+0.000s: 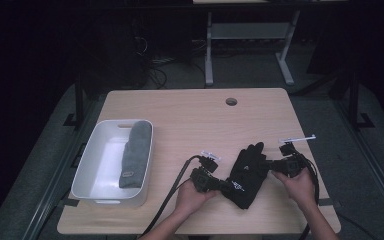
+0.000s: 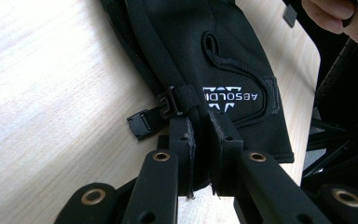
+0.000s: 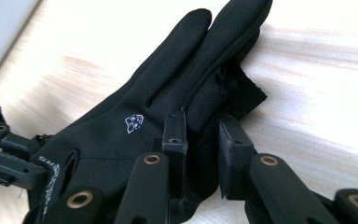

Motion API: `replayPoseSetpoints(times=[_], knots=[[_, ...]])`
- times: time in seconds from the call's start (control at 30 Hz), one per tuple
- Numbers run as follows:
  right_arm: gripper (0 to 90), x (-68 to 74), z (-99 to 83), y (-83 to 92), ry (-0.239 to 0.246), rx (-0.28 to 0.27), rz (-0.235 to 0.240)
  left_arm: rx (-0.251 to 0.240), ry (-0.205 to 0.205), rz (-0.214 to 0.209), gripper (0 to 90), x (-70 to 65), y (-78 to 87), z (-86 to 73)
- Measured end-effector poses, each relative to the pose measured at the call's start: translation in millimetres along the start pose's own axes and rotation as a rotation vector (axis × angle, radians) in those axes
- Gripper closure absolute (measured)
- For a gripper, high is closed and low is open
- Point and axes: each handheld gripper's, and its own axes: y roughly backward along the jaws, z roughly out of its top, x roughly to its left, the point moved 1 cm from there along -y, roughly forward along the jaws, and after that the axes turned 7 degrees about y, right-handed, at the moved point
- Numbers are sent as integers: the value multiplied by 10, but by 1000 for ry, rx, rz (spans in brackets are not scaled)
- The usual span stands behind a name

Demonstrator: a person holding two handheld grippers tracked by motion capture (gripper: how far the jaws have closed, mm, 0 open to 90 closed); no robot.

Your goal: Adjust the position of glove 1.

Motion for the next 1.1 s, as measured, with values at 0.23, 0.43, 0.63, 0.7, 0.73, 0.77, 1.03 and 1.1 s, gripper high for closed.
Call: replayPoseSetpoints(times=[0.23,0.43,0.63,0.7,0.73,0.77,1.03,1.1], knots=[[755,78,68,27,6,-7,13,-9,6,3,815,24,75,-12],[758,148,148,52,8,-20,30,-29,8,0,816,29,183,-6],[759,212,223,87,18,-37,43,-46,0,-2,816,10,277,-8],[759,234,249,101,18,-42,53,-50,-8,-1,816,-8,318,-9],[759,244,261,104,18,-44,54,-51,-13,-2,816,-15,340,-7],[759,254,274,107,24,-43,54,-54,-17,0,815,-24,360,-6],[760,348,378,132,27,-63,78,-64,-38,11,816,-51,531,26],[760,367,410,139,31,-65,83,-69,-36,12,816,-47,574,34]])
